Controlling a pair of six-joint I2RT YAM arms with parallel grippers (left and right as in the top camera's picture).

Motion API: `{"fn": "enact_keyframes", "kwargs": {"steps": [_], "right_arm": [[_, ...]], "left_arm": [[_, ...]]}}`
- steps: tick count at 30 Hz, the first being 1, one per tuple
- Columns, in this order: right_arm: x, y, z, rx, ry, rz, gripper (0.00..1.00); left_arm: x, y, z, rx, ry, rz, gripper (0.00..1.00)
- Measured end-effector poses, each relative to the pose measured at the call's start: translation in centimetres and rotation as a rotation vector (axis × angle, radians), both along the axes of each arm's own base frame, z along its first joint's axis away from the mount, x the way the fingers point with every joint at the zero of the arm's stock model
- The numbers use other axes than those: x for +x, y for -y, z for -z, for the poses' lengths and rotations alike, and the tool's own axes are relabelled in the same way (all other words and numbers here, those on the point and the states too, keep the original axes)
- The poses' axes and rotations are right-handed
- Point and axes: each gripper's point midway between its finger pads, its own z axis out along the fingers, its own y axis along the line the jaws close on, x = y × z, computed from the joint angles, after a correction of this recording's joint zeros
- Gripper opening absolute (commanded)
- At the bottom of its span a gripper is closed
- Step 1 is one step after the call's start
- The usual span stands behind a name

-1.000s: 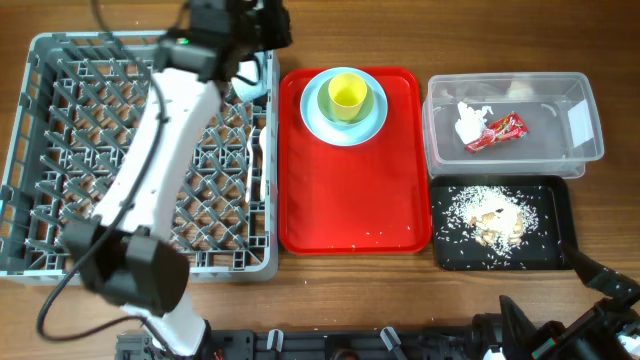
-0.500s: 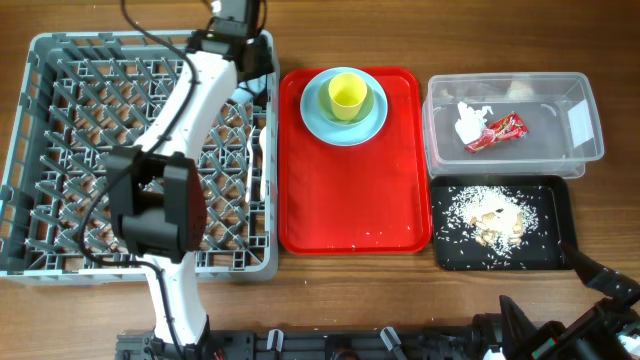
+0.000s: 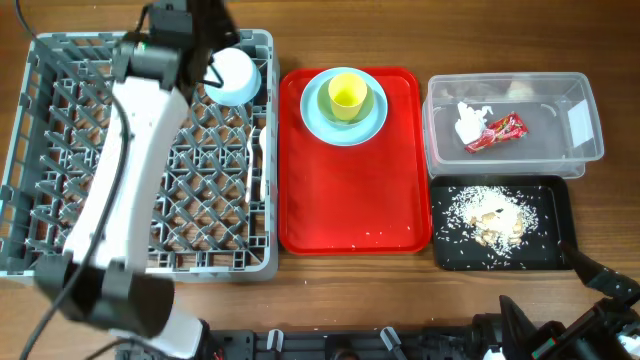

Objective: Sort waste into correct bins and load items into the dishwasher rack
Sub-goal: 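Release the bowl and move the left gripper over the yellow cup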

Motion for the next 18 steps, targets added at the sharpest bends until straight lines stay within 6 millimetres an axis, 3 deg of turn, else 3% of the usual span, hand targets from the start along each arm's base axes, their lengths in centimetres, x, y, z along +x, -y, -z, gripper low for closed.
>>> {"fn": "enact_keyframes", "kwargs": {"steps": [2,4,5,10,14,18], "right_arm": [[0.0,0.0,0.0,0.0,0.0,0.0,1.0],[0.0,0.0,0.0,0.0,0.0,0.0,1.0],[0.0,0.0,0.0,0.0,0.0,0.0,1.0],[0.0,0.0,0.0,0.0,0.0,0.0,1.0],[0.0,0.0,0.0,0.0,0.0,0.0,1.0],[0.0,0.0,0.0,0.0,0.0,0.0,1.0]], "left_arm": [[-1.4,4.0,-1.9,-0.052,0.034,0.106,0.33],[-2.3,7.9,-1.5,-0.073,0.019,0.201,0.46],[-2.5,10.1,-0.7,-0.072,0.007,0.255,0.53],[-2.3,18.7,4.6,-0.002,-0.035,0.473,0.58],[-2.1,23.0,10.2,0.059,-0.089,0.58,0.54],[-1.6,24.3,15.4,0.114,-0.154,0.626,0.44]]}}
